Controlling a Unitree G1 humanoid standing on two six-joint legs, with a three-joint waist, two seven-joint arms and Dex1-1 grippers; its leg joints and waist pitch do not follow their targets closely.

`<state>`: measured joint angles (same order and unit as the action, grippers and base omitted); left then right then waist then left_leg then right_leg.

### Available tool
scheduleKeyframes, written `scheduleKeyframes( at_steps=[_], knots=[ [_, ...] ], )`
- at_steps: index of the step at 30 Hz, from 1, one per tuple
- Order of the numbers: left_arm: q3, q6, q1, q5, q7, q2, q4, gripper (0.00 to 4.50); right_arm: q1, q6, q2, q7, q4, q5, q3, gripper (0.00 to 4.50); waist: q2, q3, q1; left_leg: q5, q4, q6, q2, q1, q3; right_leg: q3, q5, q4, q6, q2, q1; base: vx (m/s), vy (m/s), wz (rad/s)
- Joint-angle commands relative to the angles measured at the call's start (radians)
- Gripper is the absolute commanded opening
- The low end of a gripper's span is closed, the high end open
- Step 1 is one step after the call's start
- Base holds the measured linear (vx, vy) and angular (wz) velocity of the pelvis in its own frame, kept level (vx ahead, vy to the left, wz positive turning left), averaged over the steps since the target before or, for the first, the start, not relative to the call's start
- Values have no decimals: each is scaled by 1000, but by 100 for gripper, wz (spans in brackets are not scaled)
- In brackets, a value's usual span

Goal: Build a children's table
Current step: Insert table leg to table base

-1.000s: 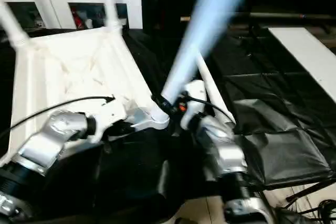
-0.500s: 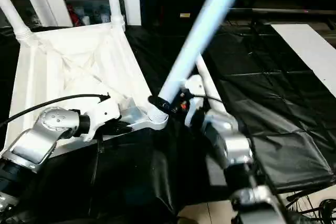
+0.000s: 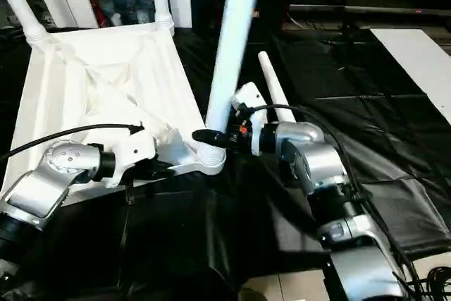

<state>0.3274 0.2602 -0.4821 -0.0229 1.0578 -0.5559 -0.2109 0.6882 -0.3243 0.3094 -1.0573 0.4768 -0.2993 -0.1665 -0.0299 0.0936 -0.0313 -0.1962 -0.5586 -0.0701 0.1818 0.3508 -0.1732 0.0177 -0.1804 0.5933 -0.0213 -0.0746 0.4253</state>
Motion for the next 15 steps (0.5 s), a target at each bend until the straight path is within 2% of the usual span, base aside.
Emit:
scheduleKeyframes(
  at_steps=[1, 4, 8, 15],
  knots=[
    [34, 11, 19, -27, 21, -20, -33, 0, 17, -10, 17, -21, 18, 24, -18, 184, -1, -55, 2, -111, 54, 78, 35, 0, -5, -31, -131, -55, -249, -46, -59, 0, 0, 0],
    [34, 9, 17, -28, 24, -21, -37, 0, 27, -7, 23, -38, 21, 44, -39, 184, 0, -57, 2, -105, 53, 65, 35, 0, -4, -31, -124, -51, -241, -45, -58, 0, 0, 0],
    [36, 4, 16, -29, 32, -24, -41, 0, 53, 8, 15, -41, 67, 66, -50, 184, 1, -61, 2, -59, 47, 81, 31, 1, -6, -30, -29, -41, -262, -43, -61, 0, 0, 0],
    [39, 5, 12, -30, 37, -25, -47, 0, 99, 46, -13, -34, 181, 102, -62, 184, 3, -63, 2, -49, 44, 91, 32, 1, -6, -29, -8, -37, -286, -43, -62, 0, 0, 0]
  ],
)
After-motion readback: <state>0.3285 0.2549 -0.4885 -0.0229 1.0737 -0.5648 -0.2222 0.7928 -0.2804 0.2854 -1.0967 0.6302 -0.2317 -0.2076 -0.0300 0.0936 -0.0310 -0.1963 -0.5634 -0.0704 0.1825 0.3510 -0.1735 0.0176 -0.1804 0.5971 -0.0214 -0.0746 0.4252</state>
